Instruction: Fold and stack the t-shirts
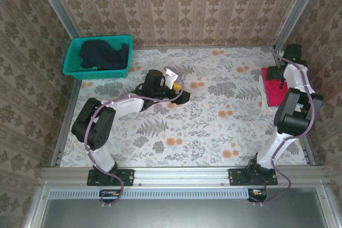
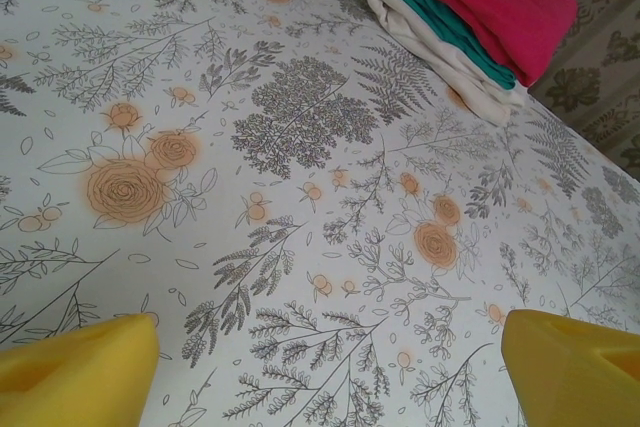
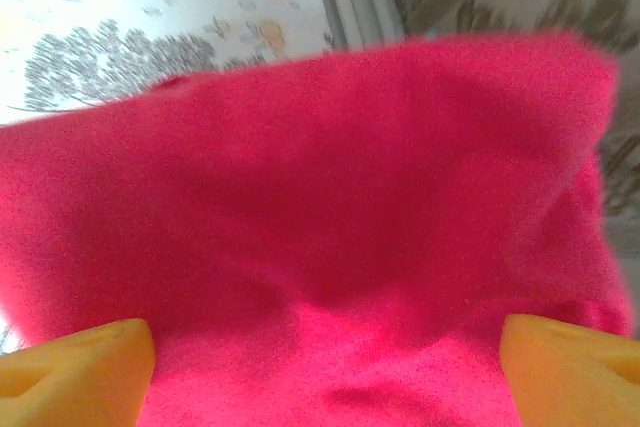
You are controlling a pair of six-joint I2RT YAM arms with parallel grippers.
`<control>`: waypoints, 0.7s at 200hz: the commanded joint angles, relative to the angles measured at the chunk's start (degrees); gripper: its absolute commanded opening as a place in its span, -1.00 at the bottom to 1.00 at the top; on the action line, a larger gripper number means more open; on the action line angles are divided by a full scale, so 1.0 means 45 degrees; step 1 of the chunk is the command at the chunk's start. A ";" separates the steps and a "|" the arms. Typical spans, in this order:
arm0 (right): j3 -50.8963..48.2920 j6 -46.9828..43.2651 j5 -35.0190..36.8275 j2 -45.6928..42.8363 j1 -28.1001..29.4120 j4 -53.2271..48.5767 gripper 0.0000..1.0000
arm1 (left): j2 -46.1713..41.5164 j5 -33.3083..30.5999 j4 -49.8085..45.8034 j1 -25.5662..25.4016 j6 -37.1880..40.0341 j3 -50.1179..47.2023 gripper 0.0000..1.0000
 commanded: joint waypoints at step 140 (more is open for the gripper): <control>-0.1852 0.3361 -0.2976 -0.1646 -0.0979 0.2450 0.80 | -0.0238 0.0137 0.0601 0.0083 -0.0509 -0.0467 0.82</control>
